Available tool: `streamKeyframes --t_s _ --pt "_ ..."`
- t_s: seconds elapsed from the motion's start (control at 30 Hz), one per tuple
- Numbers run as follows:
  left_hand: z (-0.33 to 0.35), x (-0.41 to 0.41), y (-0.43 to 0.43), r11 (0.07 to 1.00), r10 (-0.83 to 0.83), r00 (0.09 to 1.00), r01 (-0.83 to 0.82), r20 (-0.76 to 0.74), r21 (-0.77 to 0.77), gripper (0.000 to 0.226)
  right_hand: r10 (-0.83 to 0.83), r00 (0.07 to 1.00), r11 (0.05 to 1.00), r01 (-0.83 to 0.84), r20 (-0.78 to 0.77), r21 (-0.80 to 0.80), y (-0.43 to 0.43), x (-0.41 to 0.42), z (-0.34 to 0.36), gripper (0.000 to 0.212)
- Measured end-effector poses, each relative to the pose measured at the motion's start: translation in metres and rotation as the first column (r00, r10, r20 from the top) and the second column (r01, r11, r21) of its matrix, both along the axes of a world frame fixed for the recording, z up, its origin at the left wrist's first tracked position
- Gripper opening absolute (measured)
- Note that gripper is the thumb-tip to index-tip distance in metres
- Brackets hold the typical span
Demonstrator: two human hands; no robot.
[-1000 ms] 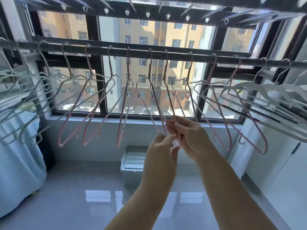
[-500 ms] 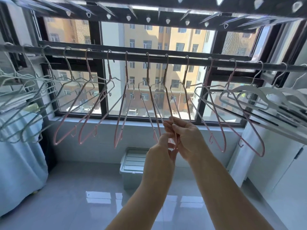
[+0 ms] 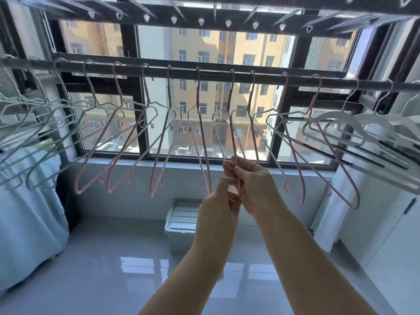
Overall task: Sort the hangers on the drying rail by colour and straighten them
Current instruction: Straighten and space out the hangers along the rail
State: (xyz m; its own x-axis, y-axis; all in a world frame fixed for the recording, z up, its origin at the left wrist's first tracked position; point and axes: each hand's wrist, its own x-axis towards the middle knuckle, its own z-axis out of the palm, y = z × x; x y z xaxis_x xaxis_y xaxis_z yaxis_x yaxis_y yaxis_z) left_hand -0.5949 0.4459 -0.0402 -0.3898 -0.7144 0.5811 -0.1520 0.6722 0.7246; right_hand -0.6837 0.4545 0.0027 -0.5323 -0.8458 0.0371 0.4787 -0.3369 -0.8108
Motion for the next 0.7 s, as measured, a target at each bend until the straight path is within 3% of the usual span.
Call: streamKeyframes --t_s 0.47,0.53,0.57,0.6,0.63,0.7 --pt "0.002 0.01 -0.004 0.998 0.043 0.998 -0.041 -0.043 0.049 0.023 -0.034 0.997 0.996 0.039 -0.071 0.077 -0.008 0.016 0.007 0.029" --pt "0.001 0.01 -0.007 0.998 0.049 0.998 -0.047 -0.038 0.049 0.024 -0.033 0.99 0.992 0.049 -0.139 0.114 -0.008 0.019 0.006 0.029" --pt "0.0 0.011 -0.008 0.998 0.052 0.998 -0.05 -0.033 0.048 0.026 -0.046 0.968 0.985 0.085 -0.246 0.152 -0.006 0.02 0.005 0.03" --pt "-0.001 0.012 -0.009 0.998 0.054 0.998 -0.053 -0.026 0.041 0.028 -0.061 0.908 0.968 0.156 -0.414 0.198 -0.002 0.021 0.006 0.032" --pt "-0.002 0.014 -0.01 0.998 0.059 0.998 -0.059 -0.013 0.024 0.03 -0.083 0.792 0.941 0.261 -0.605 0.213 0.003 0.02 0.007 0.035" --pt "-0.003 0.018 -0.011 0.995 0.095 0.995 -0.095 0.014 -0.027 0.036 -0.176 0.491 0.88 0.467 -0.853 0.088 0.017 0.012 0.011 0.038"
